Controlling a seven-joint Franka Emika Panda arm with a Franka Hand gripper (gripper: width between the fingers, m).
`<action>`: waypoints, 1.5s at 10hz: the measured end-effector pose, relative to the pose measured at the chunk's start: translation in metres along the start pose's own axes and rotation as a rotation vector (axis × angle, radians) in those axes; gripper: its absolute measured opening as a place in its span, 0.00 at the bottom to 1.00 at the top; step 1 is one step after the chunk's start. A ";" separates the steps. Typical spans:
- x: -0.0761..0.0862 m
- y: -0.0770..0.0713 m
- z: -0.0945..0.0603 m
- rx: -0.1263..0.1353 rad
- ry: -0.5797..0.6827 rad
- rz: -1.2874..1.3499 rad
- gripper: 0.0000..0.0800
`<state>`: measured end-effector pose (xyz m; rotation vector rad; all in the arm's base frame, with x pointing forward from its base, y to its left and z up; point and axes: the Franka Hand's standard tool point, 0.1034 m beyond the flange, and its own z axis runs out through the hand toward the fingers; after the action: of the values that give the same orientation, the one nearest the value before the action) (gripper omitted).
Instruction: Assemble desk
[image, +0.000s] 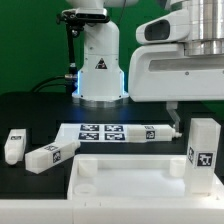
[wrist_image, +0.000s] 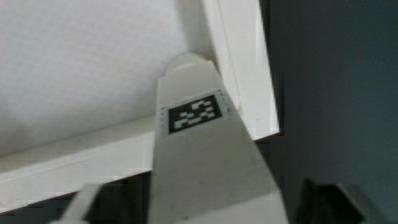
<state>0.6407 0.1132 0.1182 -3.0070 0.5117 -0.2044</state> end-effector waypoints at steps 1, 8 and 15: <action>0.000 0.002 0.000 -0.004 -0.001 0.129 0.36; -0.003 0.004 0.001 0.010 -0.035 1.178 0.36; -0.003 0.001 0.001 0.014 -0.031 0.599 0.79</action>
Offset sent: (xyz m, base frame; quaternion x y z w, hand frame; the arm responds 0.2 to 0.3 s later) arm -0.0003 0.0040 -0.0011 -0.0330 -0.0021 0.4732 0.8803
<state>0.6379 0.1134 0.1169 -2.6798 1.3498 -0.1137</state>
